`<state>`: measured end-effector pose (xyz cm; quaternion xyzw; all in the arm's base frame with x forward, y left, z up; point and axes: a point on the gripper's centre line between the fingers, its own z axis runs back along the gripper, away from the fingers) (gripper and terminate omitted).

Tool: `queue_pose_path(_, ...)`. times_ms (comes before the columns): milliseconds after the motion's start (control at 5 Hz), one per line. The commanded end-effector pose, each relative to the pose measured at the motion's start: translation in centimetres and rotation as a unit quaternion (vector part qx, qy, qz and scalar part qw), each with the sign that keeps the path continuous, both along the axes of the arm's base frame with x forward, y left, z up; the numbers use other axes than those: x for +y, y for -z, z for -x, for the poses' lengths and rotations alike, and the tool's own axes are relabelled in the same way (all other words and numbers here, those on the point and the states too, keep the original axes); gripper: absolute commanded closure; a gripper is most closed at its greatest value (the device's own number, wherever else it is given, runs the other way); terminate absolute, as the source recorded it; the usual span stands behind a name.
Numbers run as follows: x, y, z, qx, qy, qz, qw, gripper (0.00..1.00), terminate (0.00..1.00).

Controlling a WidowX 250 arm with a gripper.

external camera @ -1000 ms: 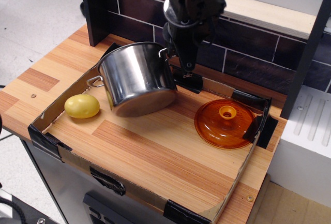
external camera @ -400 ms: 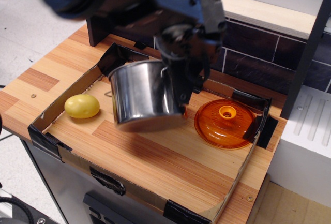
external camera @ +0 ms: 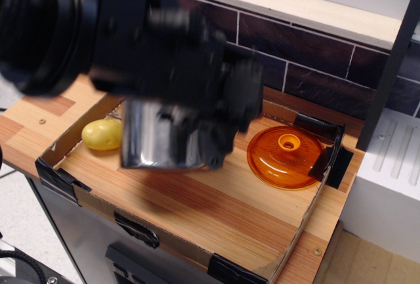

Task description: Upright metal pot

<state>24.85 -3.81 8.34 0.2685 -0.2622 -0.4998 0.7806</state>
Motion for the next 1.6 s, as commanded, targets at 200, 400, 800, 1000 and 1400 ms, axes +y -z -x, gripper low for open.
queue_pose_path(200, -0.9, -0.5, -0.5, -0.190, 0.005, 0.010, 0.9818, 1.00, 0.00)
queue_pose_path(400, -1.3, -0.1, -0.5, -0.182, -0.021, 0.026, 0.9827, 0.00, 0.00)
queue_pose_path(800, -1.4, -0.8, 0.1, -0.055, -0.075, 0.099, 0.9908, 0.00, 0.00)
queue_pose_path(1000, -1.6, -1.4, 0.3, 0.022, -0.093, 0.130, 0.9869, 0.00, 0.00)
queue_pose_path(1400, -1.1, -2.6, -0.8, 0.170, -0.080, 0.181, 0.9653, 0.00, 0.00)
